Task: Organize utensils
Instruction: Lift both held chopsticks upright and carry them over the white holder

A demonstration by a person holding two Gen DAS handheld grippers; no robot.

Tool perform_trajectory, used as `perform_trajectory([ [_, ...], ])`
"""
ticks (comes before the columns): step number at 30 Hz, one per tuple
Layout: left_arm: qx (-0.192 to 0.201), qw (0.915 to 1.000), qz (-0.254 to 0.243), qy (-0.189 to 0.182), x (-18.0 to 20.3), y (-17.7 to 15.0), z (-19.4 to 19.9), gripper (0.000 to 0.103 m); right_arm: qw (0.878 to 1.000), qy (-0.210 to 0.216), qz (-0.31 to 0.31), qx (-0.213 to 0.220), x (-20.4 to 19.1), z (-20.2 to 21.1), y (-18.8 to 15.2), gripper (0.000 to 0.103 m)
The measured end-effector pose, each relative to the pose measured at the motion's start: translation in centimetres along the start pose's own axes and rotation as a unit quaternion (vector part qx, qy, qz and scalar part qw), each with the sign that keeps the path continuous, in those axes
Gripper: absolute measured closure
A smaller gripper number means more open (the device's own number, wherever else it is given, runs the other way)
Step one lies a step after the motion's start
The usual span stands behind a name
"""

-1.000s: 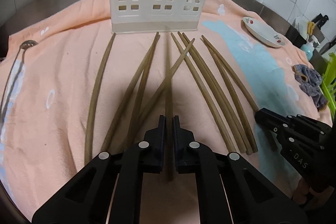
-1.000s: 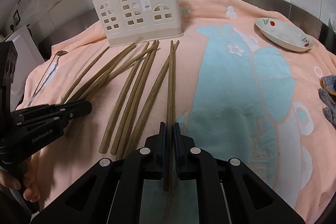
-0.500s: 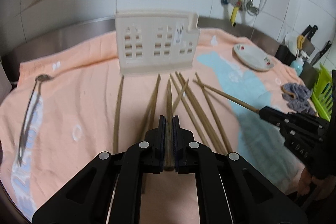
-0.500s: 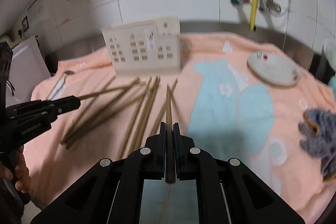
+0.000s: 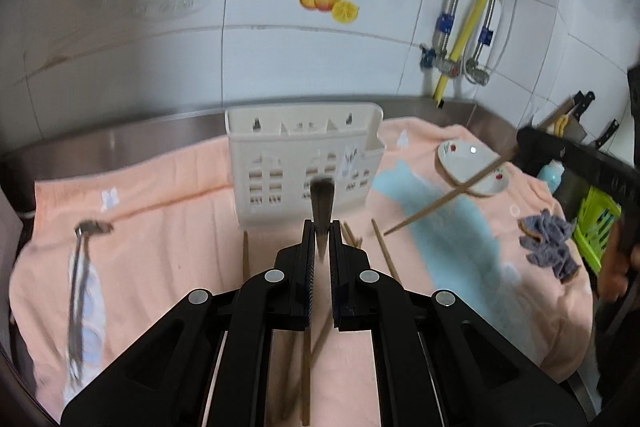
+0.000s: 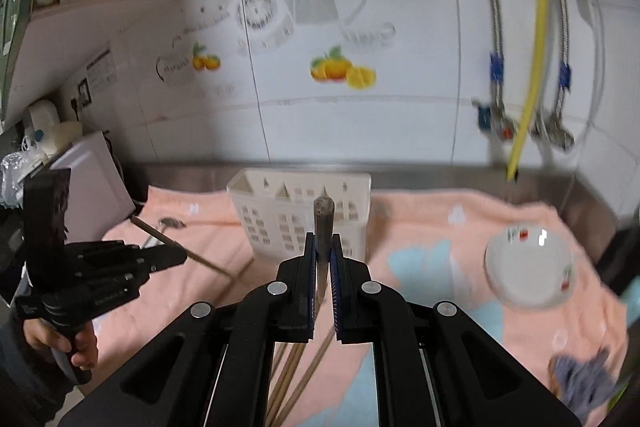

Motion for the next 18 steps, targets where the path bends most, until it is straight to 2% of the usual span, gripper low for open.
perform_trajectory([
  [6, 0.026, 0.9995, -0.019, 0.006, -0.2, 3.9, 2.0, 0.097, 1.000, 0.005, 0.022, 0.006, -0.1, 0.2, 5.4, 0.097],
  [9, 0.044, 0.9986, -0.027, 0.010, -0.2, 5.8, 3.2, 0.097, 0.999, -0.005, 0.039, 0.007, -0.4, -0.3, 7.5, 0.097],
  [14, 0.085, 0.9946, -0.050, 0.033, -0.1, 10.2, 5.0, 0.097, 0.999, -0.024, 0.048, 0.004, -0.2, -2.4, 9.2, 0.097],
  [18, 0.099, 0.9923, -0.056, 0.050, -0.4, 12.7, 4.7, 0.097, 0.999, -0.027, 0.042, -0.003, 0.3, -4.1, 9.6, 0.097],
])
Point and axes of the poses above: each gripper's, at about its wrist camera, not at the fingertips, and z roughly against the way its jaws point, x to its right, y to its top, the point moved 2 cm from there along -z, roughly the way its jaws point, and after that the axes turned 3 degrees about -z, right-handed, at the moved point
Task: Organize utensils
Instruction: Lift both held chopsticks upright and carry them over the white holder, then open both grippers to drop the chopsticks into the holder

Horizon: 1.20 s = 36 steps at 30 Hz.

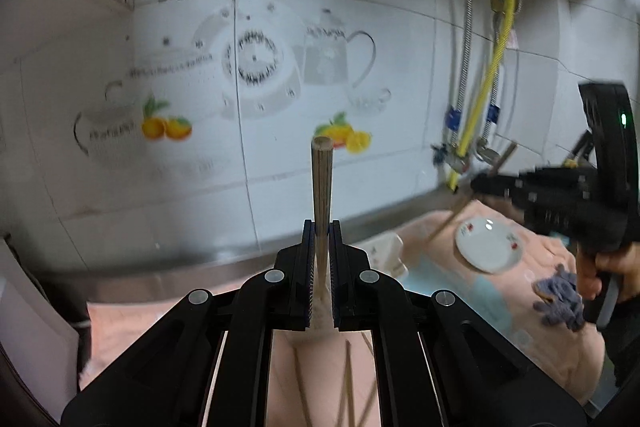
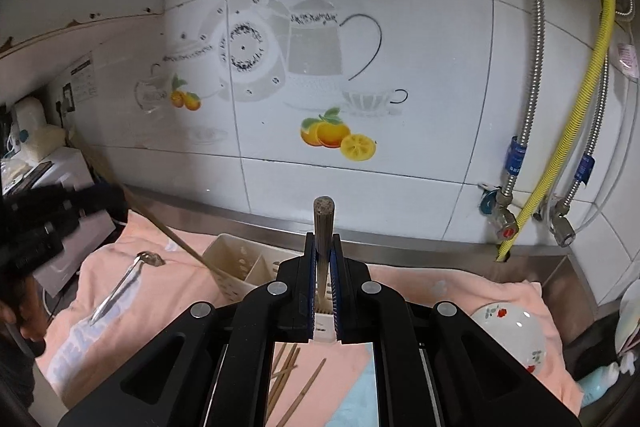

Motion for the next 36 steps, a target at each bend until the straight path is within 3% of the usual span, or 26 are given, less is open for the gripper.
perform_trajectory([
  [13, 0.018, 0.9993, 0.027, 0.016, -2.2, 3.4, -2.9, 0.097, 1.000, 0.003, -0.003, -0.027, 0.3, -4.7, -0.5, 0.097],
  [28, -0.087, 0.9939, 0.065, 0.024, -5.2, -2.8, -10.8, 0.097, 0.997, -0.002, -0.004, -0.075, 0.3, -8.7, -3.5, 0.096],
  [34, -0.103, 0.9923, 0.066, 0.021, -5.2, -4.2, -11.4, 0.097, 0.997, -0.004, -0.003, -0.074, 0.1, -8.7, -3.6, 0.096],
  [36, -0.101, 0.9925, 0.065, 0.023, -5.2, -4.3, -11.0, 0.096, 0.998, -0.006, -0.005, -0.070, 0.1, -8.3, -3.5, 0.091],
])
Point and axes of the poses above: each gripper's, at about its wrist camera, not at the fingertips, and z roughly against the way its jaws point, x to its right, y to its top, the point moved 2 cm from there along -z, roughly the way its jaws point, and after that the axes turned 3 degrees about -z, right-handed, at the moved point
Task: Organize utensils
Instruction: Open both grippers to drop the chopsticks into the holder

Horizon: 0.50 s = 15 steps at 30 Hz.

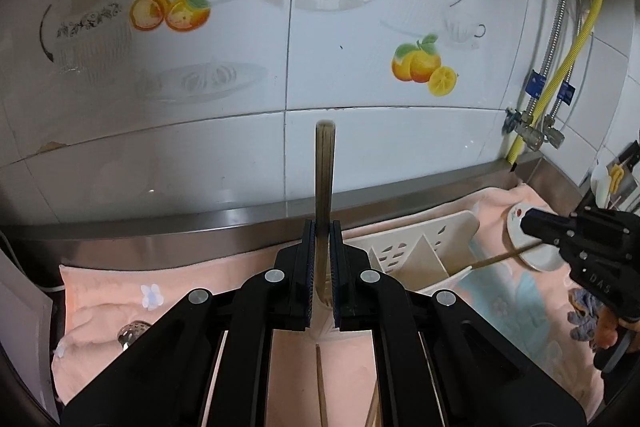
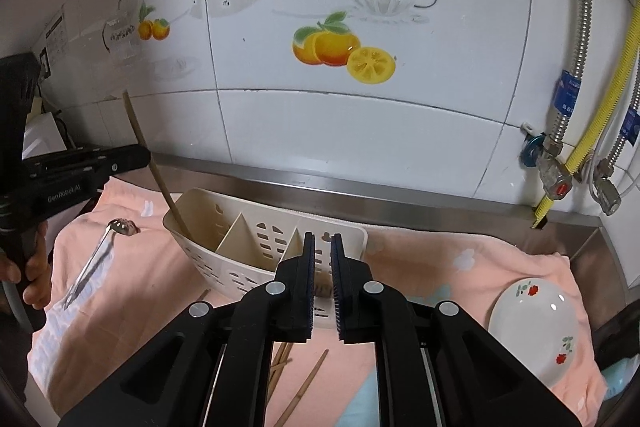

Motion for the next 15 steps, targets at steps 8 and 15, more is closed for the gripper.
perform_trajectory([
  [8, 0.028, 0.9996, 0.004, -0.005, 0.0, -1.0, 3.9, 0.072, 1.000, -0.005, -0.011, 0.028, 0.5, 3.1, -0.8, 0.071],
  [15, 0.048, 0.9983, -0.003, -0.032, 1.1, -5.1, 8.5, 0.072, 0.999, -0.003, -0.009, 0.049, -0.4, 6.3, -3.8, 0.065],
])
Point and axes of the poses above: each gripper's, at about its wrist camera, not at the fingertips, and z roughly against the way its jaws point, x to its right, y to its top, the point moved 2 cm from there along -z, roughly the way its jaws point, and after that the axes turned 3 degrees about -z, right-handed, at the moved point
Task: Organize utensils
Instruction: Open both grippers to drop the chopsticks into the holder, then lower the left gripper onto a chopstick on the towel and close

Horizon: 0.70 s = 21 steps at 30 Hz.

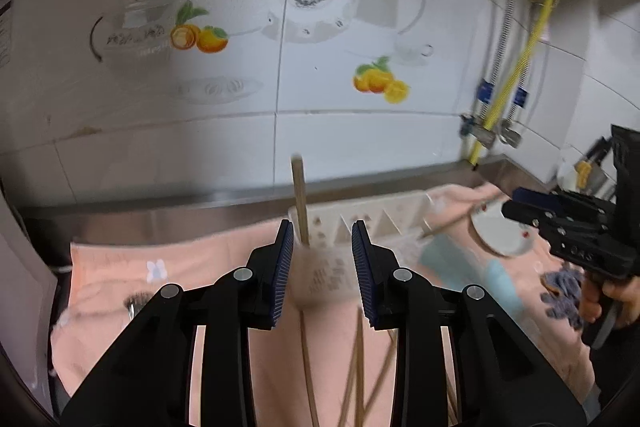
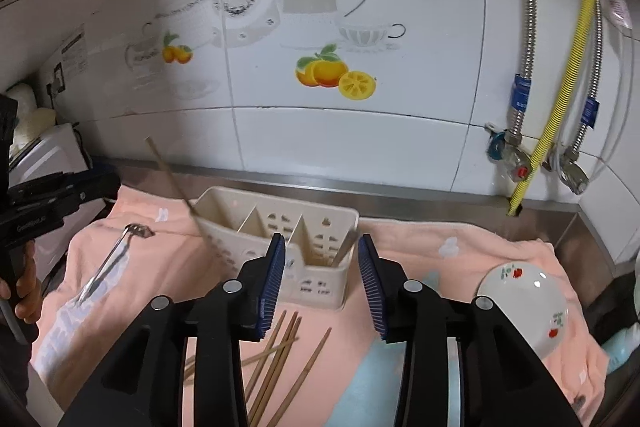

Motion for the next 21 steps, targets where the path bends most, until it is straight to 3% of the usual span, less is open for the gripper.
perform_trajectory([
  [8, -0.038, 0.9987, 0.004, -0.033, 1.2, -7.6, 2.0, 0.072, 1.000, -0.007, 0.012, 0.023, -1.6, 3.3, -4.2, 0.059],
  [15, -0.095, 0.9933, -0.009, -0.064, 2.9, -13.9, 0.4, 0.073, 0.999, -0.017, 0.007, 0.031, -2.2, 5.3, -7.7, 0.057],
  [21, -0.137, 0.9875, -0.043, -0.066, 4.5, -17.5, -1.7, 0.075, 1.000, -0.018, 0.002, 0.016, -3.0, 5.0, -10.9, 0.057],
])
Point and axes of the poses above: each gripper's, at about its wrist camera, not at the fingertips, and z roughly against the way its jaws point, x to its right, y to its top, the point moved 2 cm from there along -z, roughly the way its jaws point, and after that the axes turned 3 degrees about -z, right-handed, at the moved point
